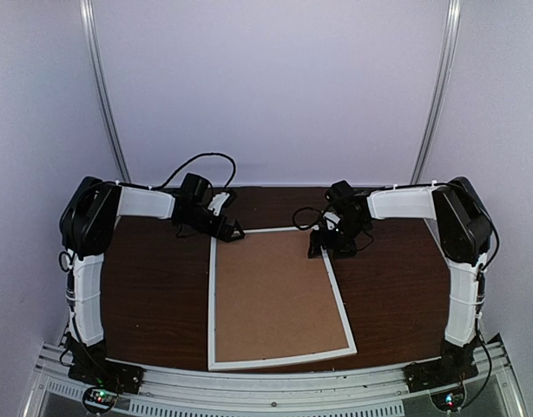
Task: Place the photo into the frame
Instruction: Press the fastener onto the backboard.
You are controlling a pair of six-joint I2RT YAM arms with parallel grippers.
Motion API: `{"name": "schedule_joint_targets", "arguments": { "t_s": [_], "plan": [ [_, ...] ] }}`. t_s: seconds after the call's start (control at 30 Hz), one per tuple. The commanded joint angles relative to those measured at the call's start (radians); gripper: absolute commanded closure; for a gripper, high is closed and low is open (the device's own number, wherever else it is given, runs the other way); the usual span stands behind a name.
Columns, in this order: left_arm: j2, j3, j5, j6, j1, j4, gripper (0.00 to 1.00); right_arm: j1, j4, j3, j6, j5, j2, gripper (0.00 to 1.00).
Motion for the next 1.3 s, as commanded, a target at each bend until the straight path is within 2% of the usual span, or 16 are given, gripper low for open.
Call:
{"name": "schedule_joint_targets", "arguments": {
  "t_s": [0.0, 1.27],
  "plan": [
    [-0.065, -0.054, 0.025, 0.022, -0.004, 0.096, 0.09, -0.007, 0.002, 0.011, 0.004, -0.01, 0.034, 0.15],
    [-0.009, -0.041, 0.011, 0.027, -0.006, 0.0, 0.17, -0.007, 0.02, -0.024, 0.013, -0.009, 0.018, 0.15]
  ]
}}
